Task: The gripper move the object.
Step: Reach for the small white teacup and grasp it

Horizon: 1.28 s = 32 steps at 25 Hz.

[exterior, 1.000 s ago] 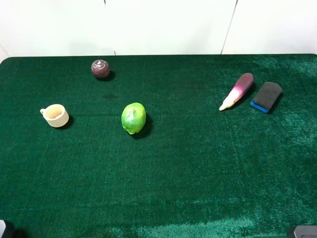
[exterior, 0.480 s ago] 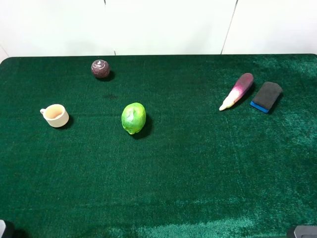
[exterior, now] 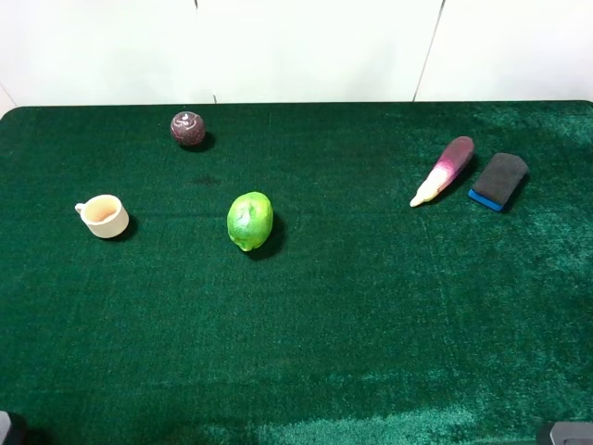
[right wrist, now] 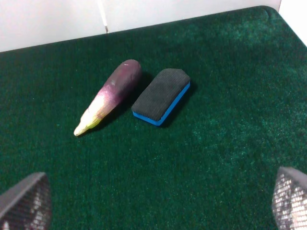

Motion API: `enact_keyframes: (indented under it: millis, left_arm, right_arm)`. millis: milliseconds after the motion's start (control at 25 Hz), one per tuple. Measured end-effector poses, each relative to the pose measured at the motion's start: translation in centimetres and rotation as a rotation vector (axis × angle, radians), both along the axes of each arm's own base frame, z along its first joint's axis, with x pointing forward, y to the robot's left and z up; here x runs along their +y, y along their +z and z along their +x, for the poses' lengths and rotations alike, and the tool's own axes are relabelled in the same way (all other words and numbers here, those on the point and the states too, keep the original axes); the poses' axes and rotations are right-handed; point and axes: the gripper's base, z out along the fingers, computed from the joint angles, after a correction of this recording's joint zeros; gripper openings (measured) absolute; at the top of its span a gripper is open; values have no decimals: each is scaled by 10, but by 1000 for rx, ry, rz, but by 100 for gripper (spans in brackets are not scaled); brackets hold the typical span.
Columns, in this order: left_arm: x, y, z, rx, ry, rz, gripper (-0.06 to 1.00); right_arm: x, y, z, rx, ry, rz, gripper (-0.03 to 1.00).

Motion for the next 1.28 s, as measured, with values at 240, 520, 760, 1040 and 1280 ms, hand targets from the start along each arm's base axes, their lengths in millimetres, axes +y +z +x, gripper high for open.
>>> enact_keyframes:
  millis: [240, 520, 760, 1040, 1280]
  left_arm:
    - [0, 2, 38, 88, 3, 0, 99]
    - [-1, -2, 79, 220, -27, 20, 99]
    - [-1, -9, 115, 324, -72, 42, 99]
    - [-2, -23, 149, 423, -151, 74, 99]
    - [-2, -41, 168, 477, -210, 95, 99]
  right_arm:
    - [0, 0, 0, 0, 0, 0, 69]
    - [0, 0, 0, 0, 0, 0, 69]
    - [0, 0, 0, 0, 0, 0, 69]
    - [0, 0, 0, 0, 0, 0, 69]
    - [0, 0, 0, 0, 0, 0, 69]
